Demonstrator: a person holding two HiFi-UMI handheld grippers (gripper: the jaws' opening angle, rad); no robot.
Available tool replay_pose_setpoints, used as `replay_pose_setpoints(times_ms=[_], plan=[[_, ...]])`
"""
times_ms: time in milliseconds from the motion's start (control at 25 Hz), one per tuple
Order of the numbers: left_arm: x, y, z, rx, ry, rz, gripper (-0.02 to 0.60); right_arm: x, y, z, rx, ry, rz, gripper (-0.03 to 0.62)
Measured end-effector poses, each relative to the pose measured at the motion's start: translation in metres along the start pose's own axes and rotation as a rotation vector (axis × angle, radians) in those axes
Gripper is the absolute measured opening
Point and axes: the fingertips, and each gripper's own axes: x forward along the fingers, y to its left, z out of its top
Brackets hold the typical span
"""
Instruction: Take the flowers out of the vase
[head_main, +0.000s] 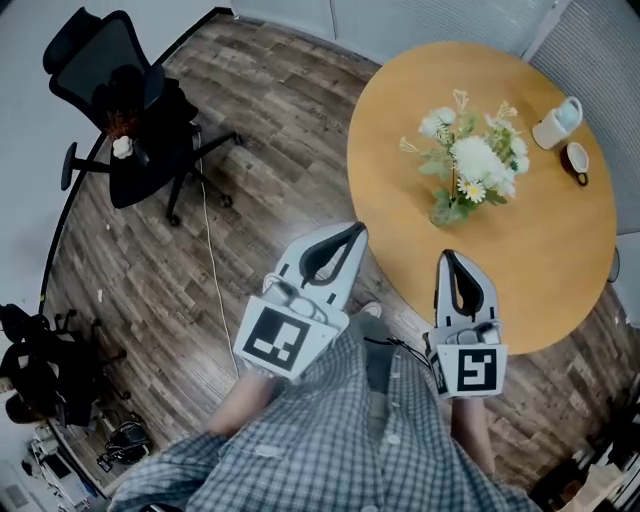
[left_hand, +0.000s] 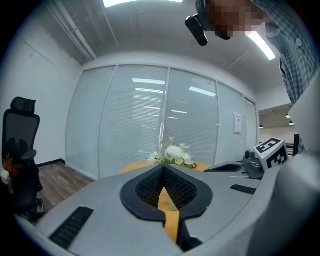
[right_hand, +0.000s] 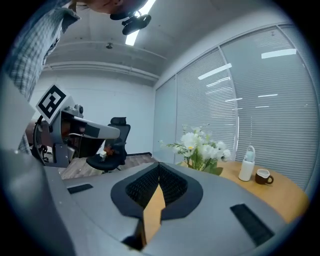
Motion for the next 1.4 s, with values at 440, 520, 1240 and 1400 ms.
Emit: replay_pose_setpoints(times_ms=[440, 520, 1240, 1400], plan=[[0.074, -0.031, -0.002, 0.087, 0.068, -0.240, 0.007, -0.016, -0.055, -0.006, 0.071, 0.001, -0.217, 0.009], [0.084, -0.030, -0.013, 0.111, 0.100, -0.280, 0.007, -0.014, -0.061, -0.011, 0.080, 0.011, -0.249, 0.009], [0.146, -0.046, -0.119, 0.296, 0.360, -0.610, 0.179, -0.015, -0.066, -0.035, 0.194, 0.101, -0.452, 0.009], [0.153, -0.055, -0.148, 0.313, 0.422, -0.652, 0.246, -0.018, -0.065, -0.044, 0.214, 0.127, -0.470, 0.009]])
